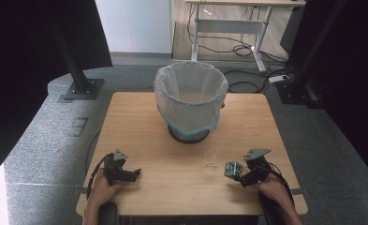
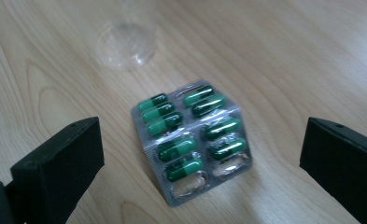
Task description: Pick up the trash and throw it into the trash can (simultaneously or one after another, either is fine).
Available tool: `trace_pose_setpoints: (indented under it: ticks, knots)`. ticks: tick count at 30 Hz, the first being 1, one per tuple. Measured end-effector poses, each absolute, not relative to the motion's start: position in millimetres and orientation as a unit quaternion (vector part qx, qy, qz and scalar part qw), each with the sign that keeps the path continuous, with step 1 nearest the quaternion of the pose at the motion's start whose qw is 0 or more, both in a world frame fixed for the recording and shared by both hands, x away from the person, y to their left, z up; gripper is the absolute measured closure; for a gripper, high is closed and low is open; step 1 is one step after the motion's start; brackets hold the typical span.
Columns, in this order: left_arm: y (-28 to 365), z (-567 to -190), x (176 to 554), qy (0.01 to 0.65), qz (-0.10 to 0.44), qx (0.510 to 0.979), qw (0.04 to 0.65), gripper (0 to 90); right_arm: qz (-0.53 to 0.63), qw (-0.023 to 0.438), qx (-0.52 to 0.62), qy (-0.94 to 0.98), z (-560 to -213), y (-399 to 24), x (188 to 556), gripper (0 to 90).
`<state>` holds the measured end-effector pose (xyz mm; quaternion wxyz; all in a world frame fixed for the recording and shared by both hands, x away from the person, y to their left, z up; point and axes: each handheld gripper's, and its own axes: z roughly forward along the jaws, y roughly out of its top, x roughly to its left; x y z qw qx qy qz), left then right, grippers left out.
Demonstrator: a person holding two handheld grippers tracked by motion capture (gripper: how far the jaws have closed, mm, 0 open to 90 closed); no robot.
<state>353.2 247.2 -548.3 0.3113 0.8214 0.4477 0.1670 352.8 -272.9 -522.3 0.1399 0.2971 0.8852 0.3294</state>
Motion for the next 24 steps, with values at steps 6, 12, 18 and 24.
trace_pose_setpoints:
  ticks: [6, 12, 18, 24]
  knots:
    - [247.0, -548.4, 353.3, 0.448, 0.167, 0.821, 0.311, 0.0, 0.321, 0.133, 0.282, 0.894, -532.0, -265.2, 356.4, 0.0]
    - [247.1, -548.4, 353.4, 0.448, 0.167, 0.821, 0.311, 0.0, 0.333, 0.116, 0.276, 0.894, -537.6, -264.4, 364.1, 2.3]
    - [247.0, -548.4, 353.4, 0.448, 0.167, 0.821, 0.312, 0.0, 0.339, 0.100, 0.278, 0.893, -541.2, -266.7, 371.7, 17.2]
    - [247.0, -548.3, 353.3, 0.448, 0.167, 0.821, 0.311, 0.0, 0.337, 0.095, 0.274, 0.896, -541.2, -266.9, 371.2, 32.0]
